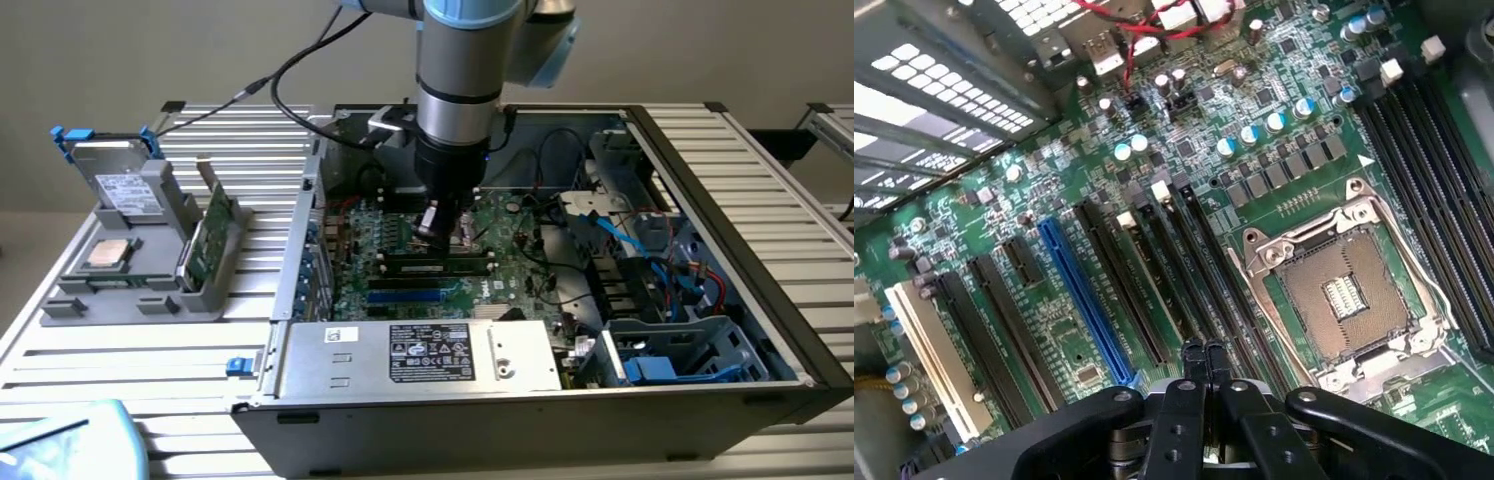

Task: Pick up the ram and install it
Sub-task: 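Press down the ram until it locks into place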

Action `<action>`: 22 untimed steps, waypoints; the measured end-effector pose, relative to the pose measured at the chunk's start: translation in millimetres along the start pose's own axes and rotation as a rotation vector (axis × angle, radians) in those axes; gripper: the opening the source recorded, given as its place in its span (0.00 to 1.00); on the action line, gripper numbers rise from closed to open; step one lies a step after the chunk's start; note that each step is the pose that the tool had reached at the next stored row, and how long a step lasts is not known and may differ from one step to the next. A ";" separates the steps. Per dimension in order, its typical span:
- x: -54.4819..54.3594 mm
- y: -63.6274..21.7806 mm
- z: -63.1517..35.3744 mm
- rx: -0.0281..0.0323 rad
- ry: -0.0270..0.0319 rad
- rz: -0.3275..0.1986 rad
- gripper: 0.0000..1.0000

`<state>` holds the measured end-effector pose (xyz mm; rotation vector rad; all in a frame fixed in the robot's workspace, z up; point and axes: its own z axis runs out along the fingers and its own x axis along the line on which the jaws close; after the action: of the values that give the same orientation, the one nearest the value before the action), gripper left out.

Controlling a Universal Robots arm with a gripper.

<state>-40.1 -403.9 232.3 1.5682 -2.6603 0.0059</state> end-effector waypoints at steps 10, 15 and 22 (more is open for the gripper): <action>0.0 0.0 0.1 -0.0072 -0.0036 0.152 0.11; 0.0 0.0 -0.3 -0.0095 -0.0041 0.213 0.11; 0.2 0.1 -4.2 -0.0094 -0.0007 0.285 0.11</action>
<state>-40.1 -403.9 236.5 1.1726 -2.8536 0.0045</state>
